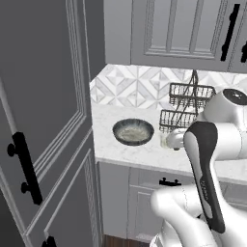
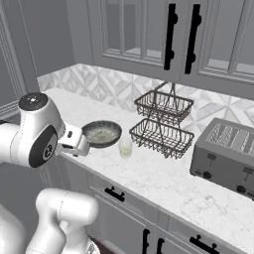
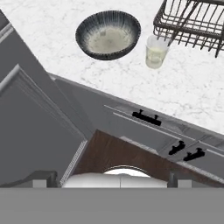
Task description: Grab a lemon wedge from the fridge and one ice cube from the ice bowl, and put them in the glass of lemonade.
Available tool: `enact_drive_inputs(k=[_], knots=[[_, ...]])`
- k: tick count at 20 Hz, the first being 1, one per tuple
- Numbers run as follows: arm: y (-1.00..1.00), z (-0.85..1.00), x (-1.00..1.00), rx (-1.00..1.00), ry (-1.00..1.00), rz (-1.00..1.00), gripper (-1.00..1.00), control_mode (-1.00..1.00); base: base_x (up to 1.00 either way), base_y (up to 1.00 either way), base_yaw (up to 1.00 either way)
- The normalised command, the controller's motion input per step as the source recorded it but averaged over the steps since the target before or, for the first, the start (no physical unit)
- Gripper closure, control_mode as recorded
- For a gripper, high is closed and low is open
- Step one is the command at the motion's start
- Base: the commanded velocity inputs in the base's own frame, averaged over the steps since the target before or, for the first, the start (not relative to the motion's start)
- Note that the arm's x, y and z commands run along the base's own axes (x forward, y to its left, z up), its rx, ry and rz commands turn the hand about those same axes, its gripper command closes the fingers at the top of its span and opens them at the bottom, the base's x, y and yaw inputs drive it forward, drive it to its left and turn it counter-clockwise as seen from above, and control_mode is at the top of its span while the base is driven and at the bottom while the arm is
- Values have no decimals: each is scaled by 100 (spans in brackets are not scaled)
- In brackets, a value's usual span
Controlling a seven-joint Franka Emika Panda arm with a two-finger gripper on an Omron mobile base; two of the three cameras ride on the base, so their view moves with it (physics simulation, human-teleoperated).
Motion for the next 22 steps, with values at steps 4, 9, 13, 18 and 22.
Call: enact_drive_inputs(k=[4,9,13,18,22], knots=[[0,0,0,0,0,0,-100,100,-89,0,21],[0,0,0,0,0,0,-100,100,-56,-14,79],[0,0,0,0,0,0,-100,100,-49,0,64],[0,0,0,0,0,0,-100,100,-63,18,52],[0,0,0,0,0,0,-100,100,-80,91,61]])
